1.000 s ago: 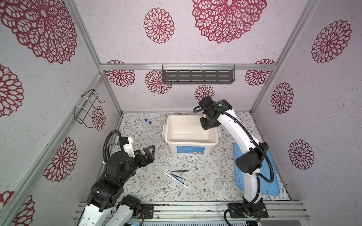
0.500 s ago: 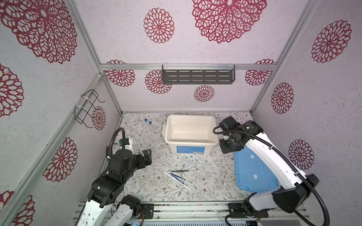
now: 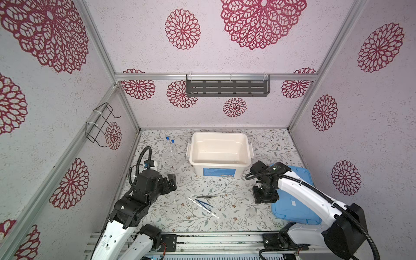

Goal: Organize the chemistry lab equipment
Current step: 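Move the right gripper back toward the clear glass funnel near the robot, then grasp the glass funnel by its stem with the right gripper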

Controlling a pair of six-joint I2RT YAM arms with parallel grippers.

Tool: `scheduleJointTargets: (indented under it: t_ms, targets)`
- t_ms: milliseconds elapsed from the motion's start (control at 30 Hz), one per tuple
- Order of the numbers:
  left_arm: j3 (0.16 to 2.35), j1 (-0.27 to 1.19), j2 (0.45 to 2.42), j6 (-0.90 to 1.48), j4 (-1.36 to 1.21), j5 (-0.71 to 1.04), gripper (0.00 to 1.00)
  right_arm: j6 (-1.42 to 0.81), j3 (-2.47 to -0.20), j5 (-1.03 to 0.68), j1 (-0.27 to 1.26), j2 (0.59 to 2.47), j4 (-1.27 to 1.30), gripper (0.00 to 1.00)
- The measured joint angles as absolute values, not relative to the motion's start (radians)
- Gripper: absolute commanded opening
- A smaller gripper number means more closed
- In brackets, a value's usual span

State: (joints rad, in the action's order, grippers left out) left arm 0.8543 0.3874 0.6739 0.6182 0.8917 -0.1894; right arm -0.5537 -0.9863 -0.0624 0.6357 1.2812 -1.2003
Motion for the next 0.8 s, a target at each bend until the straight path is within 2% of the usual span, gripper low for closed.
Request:
scheduleJointTargets:
  t_ms: [200,500,800]
  targets:
    - [0.834,0.387,0.68,0.63,0.882,-0.174,0.98,-0.604,-0.897,-0.114,0.681,1.281,-1.09,0.46]
    - [0.834,0.387,0.703,0.636,0.876,-0.165,0.97,-0.664,-0.833,-0.124,0.744,1.33,-0.98,0.15]
    - [0.834,0.387,0.707,0.652,0.871,-0.144,0.97,-0.682,-1.015,-0.101,0.818,1.351,-1.057,0.1]
